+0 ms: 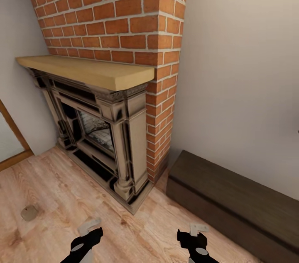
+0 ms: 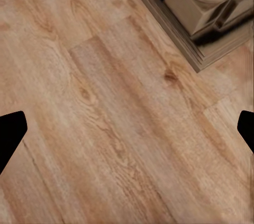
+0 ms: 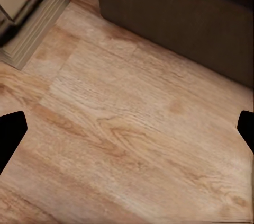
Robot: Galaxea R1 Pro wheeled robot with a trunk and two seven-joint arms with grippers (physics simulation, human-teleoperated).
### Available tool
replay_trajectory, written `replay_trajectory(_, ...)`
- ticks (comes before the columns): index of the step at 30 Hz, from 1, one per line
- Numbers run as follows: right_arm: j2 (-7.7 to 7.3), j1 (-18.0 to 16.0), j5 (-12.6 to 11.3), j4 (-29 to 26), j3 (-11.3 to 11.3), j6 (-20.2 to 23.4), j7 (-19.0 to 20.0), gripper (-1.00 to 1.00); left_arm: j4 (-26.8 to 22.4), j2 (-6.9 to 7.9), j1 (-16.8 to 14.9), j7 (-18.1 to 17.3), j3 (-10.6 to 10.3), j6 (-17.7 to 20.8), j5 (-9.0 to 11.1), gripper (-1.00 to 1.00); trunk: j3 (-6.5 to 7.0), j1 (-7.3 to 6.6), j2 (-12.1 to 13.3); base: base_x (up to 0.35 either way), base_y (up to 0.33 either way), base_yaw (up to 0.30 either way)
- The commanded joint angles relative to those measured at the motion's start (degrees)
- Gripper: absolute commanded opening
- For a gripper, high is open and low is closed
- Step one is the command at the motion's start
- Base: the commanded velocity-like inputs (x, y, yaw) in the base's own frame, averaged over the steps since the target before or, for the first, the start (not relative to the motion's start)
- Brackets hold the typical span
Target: Place each of the two pumpkins and all three candles from the living room inside a cabinet in the living room (use any cabinet), then make sure every cabinet is closed, and position the cauldron so it is next to a table in the living room.
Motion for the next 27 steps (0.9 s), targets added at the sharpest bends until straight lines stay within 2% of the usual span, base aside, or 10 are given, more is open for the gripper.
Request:
replay_trajectory(1,0.00,-0.1,-0.6,0.1,0.5,-0.3,-0.2,1.00,-0.1,0.07,0.0,0.4,-0.5,-0.3,0.7,1.00,-0.08,0.02,-0.1,0.000,0.009,-0.259)
replay_trajectory(27,0.00,-0.1,-0.6,0.1,0.4,-1.8,-0.2,1.00,0.0,0.05,0.1,0.4,-0.5,-0.6,0.8,1.00,-0.08,0.02,-0.1,0.000,0.032,-0.260)
